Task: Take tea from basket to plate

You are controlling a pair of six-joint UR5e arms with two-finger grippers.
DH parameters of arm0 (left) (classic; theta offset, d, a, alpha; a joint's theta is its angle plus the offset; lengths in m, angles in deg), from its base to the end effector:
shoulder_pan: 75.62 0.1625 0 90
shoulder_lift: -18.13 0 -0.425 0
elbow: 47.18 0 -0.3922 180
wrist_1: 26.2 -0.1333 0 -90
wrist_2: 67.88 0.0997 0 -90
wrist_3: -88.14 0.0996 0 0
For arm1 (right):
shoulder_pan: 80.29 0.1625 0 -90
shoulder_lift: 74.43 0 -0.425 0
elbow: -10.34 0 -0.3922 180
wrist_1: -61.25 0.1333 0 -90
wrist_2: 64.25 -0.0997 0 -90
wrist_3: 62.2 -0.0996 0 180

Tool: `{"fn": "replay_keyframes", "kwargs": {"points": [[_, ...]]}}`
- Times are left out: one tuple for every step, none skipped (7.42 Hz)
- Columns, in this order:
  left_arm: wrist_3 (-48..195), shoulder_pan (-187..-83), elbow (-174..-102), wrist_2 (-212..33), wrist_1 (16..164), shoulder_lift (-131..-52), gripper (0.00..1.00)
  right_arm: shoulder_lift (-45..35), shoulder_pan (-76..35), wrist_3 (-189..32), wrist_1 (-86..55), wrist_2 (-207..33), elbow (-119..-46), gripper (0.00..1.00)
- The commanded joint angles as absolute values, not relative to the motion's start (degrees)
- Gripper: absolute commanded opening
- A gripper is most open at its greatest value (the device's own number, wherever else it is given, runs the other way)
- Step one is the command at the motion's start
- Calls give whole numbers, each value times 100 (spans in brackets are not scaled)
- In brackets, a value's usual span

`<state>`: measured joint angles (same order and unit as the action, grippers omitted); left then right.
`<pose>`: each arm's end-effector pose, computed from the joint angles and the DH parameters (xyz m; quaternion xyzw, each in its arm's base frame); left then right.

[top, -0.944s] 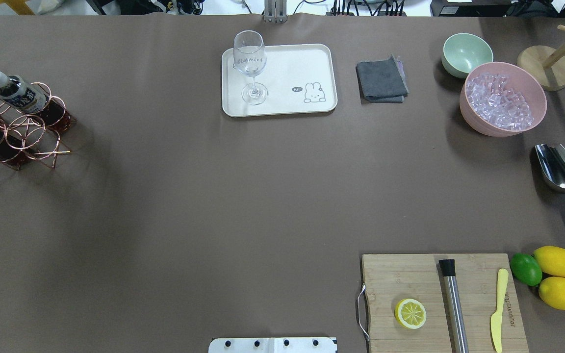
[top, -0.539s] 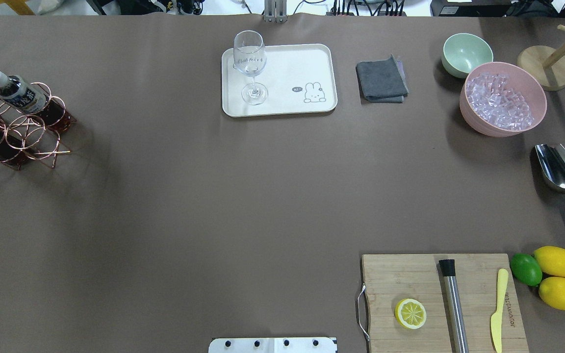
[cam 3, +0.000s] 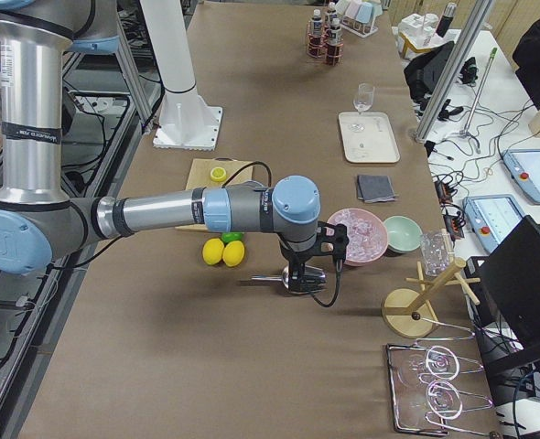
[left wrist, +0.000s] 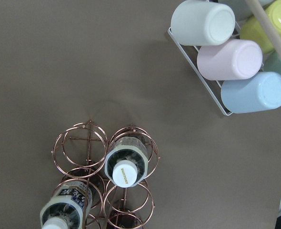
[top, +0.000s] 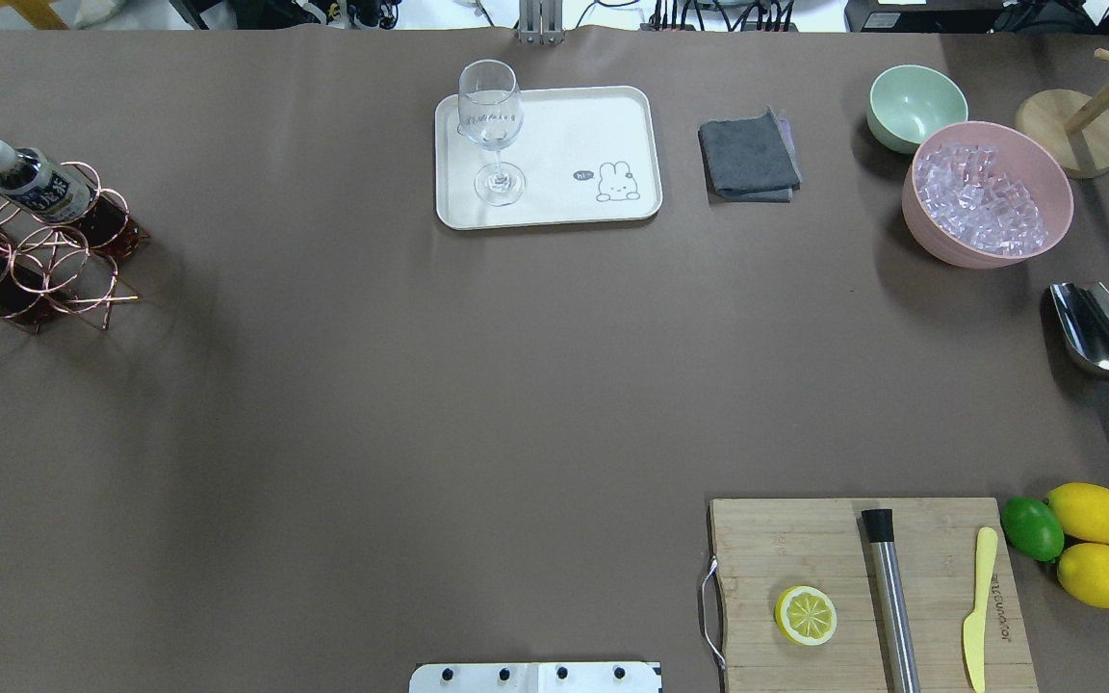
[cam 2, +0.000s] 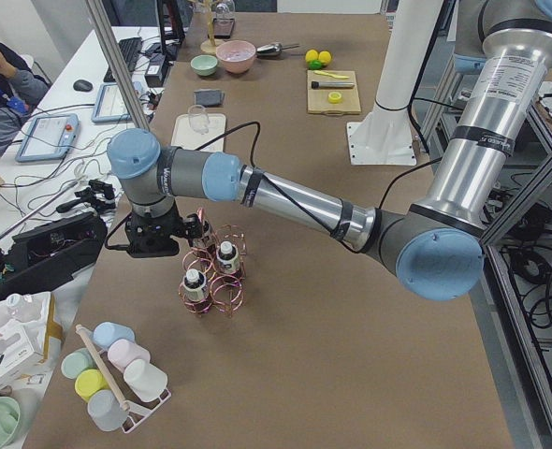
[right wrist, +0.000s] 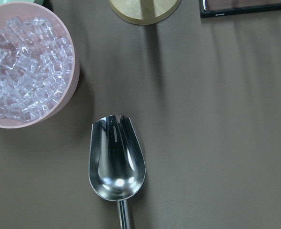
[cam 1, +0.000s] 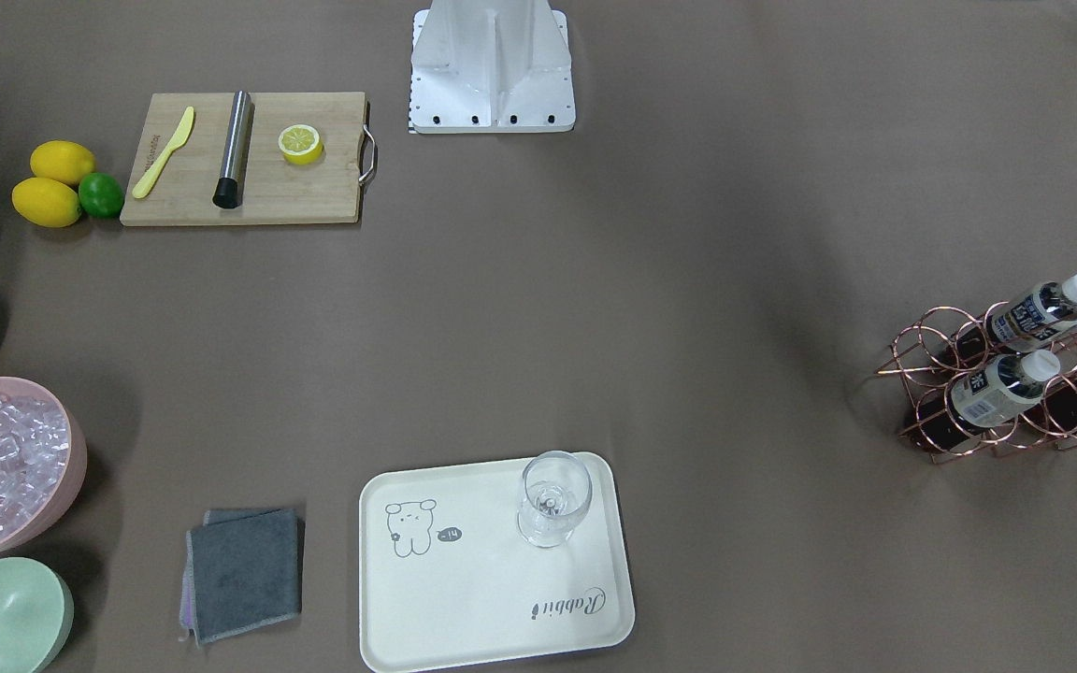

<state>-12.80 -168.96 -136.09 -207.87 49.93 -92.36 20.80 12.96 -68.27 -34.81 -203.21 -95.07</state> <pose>-0.0933 -0.6197 0.4845 -0.2888 0.3109 -0.7022 0.5717 0.0837 -0.4474 0.5745 0.0225 -0.4148 0.0590 0.9077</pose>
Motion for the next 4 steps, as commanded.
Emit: {"fn": "replay_keyframes", "kwargs": {"points": [[-1364, -16528, -13630, -20946, 4983, -9419, 97, 2084, 1296, -6827, -3481, -20330, -9513, 100], [-1407, -16492, -13639, -21173, 4905, -9428, 97, 2084, 1296, -6827, -3481, -20330, -9513, 100], [-1434, -16483, -13639, -21506, 4712, -9419, 96, 2084, 1305, -6827, -3481, -20330, -9513, 100], [-1434, -16482, -13648, -21597, 4510, -9419, 96, 2084, 1296, -6827, -3481, -20321, -9513, 100]]}}
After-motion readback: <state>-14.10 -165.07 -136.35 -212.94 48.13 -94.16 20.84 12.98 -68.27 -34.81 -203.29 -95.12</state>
